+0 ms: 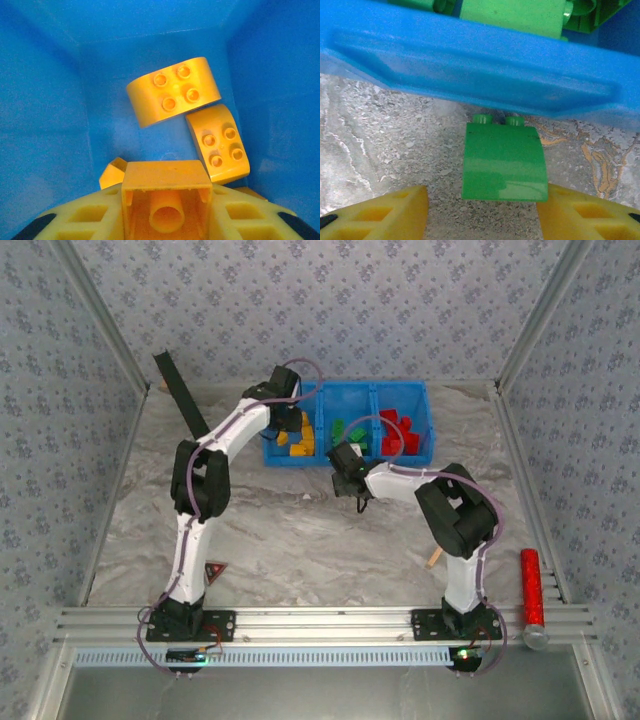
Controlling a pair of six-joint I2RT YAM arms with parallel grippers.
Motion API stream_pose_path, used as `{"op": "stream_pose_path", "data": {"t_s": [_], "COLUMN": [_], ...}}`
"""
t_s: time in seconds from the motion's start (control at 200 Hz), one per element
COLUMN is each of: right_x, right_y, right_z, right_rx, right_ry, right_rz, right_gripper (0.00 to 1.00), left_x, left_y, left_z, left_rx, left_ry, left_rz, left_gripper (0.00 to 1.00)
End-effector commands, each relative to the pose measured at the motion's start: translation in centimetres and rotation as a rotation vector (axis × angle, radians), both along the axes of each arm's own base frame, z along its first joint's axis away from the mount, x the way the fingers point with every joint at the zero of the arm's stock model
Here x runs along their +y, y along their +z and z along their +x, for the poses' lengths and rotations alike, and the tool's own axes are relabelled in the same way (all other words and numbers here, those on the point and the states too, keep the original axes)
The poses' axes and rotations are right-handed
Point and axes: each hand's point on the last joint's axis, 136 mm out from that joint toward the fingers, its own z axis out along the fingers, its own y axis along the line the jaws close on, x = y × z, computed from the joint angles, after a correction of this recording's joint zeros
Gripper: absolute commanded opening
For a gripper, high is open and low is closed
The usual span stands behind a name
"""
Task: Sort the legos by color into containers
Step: Place the lego in the container, then pick up the lego from the center of the table.
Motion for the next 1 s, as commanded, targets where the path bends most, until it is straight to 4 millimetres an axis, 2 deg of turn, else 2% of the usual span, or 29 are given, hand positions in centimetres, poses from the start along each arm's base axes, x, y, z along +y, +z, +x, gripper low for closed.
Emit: {"op": "stream_pose_path", "data": {"t_s": [0.0, 0.175, 0.555, 0.8, 0.944, 0.959, 0.994], "right_x": [-0.3, 0.0, -0.5, -0.4, -0.3, -0.3, -0.2], "right_y": [0.0, -0.2, -0.6, -0.5, -0.5, -0.5, -0.7], "right_z": [0.4, 0.5, 1.3, 1.5, 1.2, 1.2, 1.1], "right_rx": [-0.005, -0.007, -0.036, -0.031, -0.008, -0.005, 0.003], "right_ry": [-0.038, -0.035, -0.067, -0.068, -0.053, -0.049, -0.041], "right_rz": [-0.007, 0.006, 0.033, 0.030, 0.026, 0.027, 0.029], "right_gripper": [0.59, 0.57, 0.46, 0.33, 0.26, 0.25, 0.24], "left_x": [-0.4, -0.7, -2.1, -3.8, -3.7, -3.5, -3.2], "left_y": [0.2, 1.1, 3.7, 7.9, 10.1, 9.6, 9.7], "left_z": [0.1, 0.1, -1.6, -4.3, -7.0, -7.5, -8.3], "left_rx": [0.011, 0.004, -0.017, -0.065, -0.070, -0.056, -0.053], "left_ry": [-0.012, -0.022, -0.068, -0.133, -0.155, -0.157, -0.158], "left_rz": [-0.010, -0.021, -0.032, -0.049, -0.066, -0.061, -0.061], "left_gripper": [0.43, 0.49, 0.51, 0.52, 0.52, 0.52, 0.53]}}
